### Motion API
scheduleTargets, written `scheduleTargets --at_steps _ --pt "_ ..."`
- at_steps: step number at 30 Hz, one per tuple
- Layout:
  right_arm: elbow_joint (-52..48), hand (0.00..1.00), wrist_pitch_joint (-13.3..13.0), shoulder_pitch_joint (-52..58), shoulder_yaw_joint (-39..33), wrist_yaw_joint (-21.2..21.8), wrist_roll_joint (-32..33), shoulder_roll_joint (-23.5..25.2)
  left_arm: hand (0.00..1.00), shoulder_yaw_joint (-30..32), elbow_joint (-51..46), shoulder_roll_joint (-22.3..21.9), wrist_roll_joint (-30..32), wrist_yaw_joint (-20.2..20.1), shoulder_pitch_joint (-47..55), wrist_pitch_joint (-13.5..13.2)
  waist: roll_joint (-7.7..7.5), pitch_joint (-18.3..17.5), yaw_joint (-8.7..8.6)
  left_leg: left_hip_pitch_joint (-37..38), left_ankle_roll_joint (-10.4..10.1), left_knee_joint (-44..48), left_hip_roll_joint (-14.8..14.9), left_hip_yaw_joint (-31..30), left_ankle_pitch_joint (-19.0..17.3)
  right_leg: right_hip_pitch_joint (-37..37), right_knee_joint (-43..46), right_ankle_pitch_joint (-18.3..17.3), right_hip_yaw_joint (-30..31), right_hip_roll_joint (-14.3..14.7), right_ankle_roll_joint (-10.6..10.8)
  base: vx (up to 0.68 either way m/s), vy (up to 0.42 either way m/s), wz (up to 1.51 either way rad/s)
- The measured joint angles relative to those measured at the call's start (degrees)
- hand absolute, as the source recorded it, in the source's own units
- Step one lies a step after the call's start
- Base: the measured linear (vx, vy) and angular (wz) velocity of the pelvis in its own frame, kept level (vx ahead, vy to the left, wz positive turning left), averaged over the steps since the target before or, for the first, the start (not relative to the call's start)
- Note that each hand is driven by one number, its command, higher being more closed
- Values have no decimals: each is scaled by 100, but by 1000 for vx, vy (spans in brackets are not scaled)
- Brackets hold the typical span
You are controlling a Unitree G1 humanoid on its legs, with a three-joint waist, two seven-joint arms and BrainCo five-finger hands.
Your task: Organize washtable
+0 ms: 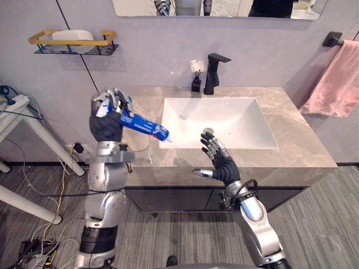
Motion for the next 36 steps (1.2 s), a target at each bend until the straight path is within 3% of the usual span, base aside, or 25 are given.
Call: scheduleTargets --at_steps 9,15,19,30,36 --pt "0 0 -1 210 -113 100 1 -45 100 411 101 85 626 133 -73 -5 -14 -7 -14 -29 -14 0 -2 28 -45 -12 -60 10 26 10 15 3 0 -1" --pt "0 0 -9 283 -246 100 1 -40 100 410 100 84 1907 363 -247 5 -69 -24 -13 -87 3 1 -2 -20 -37 -31 -75 42 -11 35 21 20 -8 3" --pt "0 0 -77 299 -285 98 3 -41 100 379 98 84 2345 475 -451 4 -83 -20 -22 -90 -11 0 -3 -16 -57 -38 -69 41 -6 33 21 0 0 0" --pt "0 0 -153 453 -268 138 3 -42 100 276 98 253 2461 607 -740 3 -110 -9 -41 -89 -12 0 3 50 -68 -95 -20 38 64 32 17 0 0 -2" --pt "0 0 -153 455 -188 247 2 -44 100 272 96 270 2174 564 -1004 -13 -132 -3 -76 -83 -8 0 2 48 -65 -100 1 26 61 29 -3 0 0 0"
